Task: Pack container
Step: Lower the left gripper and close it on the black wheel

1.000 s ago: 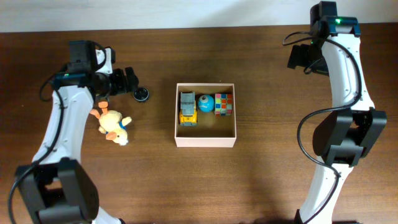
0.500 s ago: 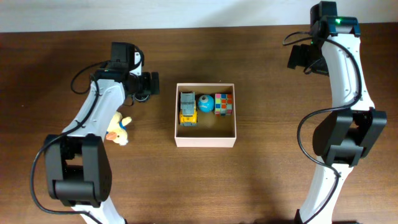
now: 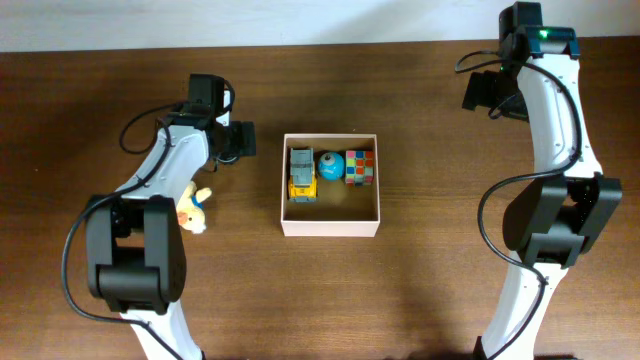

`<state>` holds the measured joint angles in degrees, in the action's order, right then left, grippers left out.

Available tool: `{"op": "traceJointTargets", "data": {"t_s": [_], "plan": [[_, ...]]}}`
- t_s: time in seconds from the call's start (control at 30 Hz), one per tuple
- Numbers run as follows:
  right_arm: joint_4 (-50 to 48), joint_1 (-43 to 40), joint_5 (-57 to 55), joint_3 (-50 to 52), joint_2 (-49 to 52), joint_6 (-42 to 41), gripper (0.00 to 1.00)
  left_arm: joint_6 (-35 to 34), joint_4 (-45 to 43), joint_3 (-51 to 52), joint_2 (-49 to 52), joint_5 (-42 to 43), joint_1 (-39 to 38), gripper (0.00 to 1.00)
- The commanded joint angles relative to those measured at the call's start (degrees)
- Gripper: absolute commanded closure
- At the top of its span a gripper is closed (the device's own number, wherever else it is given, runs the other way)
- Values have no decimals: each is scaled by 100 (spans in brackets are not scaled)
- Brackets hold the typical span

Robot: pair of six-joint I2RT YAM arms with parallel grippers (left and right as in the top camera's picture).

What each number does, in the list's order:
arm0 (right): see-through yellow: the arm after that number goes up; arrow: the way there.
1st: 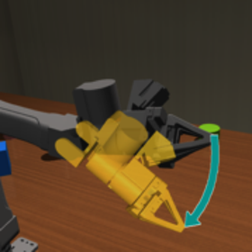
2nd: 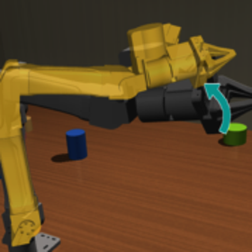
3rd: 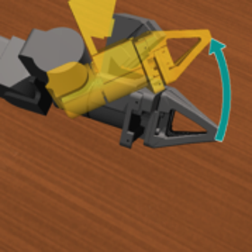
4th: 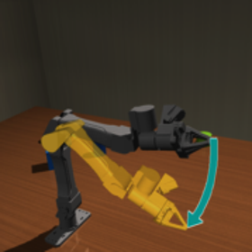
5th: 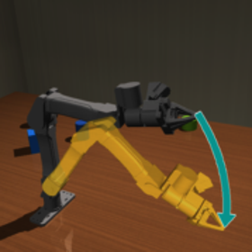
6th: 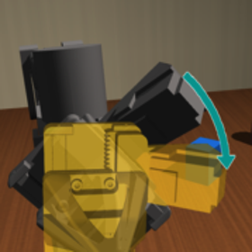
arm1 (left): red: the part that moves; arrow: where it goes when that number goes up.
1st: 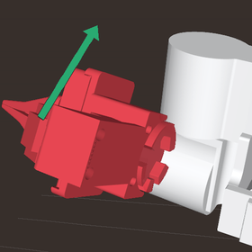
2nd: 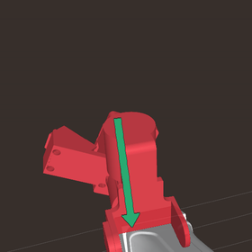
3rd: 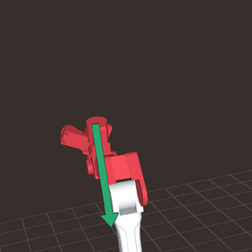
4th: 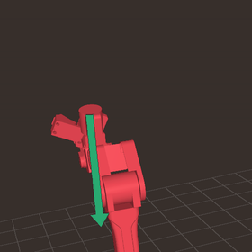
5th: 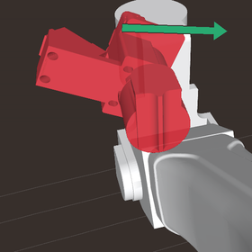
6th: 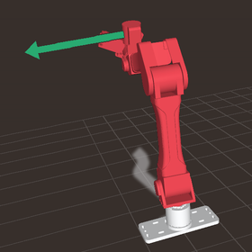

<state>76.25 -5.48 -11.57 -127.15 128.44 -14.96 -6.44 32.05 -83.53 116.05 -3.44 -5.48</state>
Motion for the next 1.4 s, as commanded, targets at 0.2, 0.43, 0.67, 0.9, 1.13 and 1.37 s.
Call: {"op": "traceJointTargets", "data": {"t_s": [0.2,0.43,0.67,0.9,1.13,1.37], "plan": [[-17,20,-72,4,-107,-52,1,-39,-59,-96,214,-46,-15,0],[-17,20,-72,4,-107,-52,1,-39,-61,-96,367,-46,-11,11],[-17,20,-72,4,-107,-52,1,-85,-57,-96,573,-44,-13,16],[-17,20,-72,4,-107,-52,1,-85,-81,-96,577,-48,-11,21],[-17,20,-72,4,-107,-52,1,-85,-136,-96,577,-46,-11,32],[-17,20,-72,4,-107,-52,1,-83,-205,-96,577,-48,-11,37]]}}
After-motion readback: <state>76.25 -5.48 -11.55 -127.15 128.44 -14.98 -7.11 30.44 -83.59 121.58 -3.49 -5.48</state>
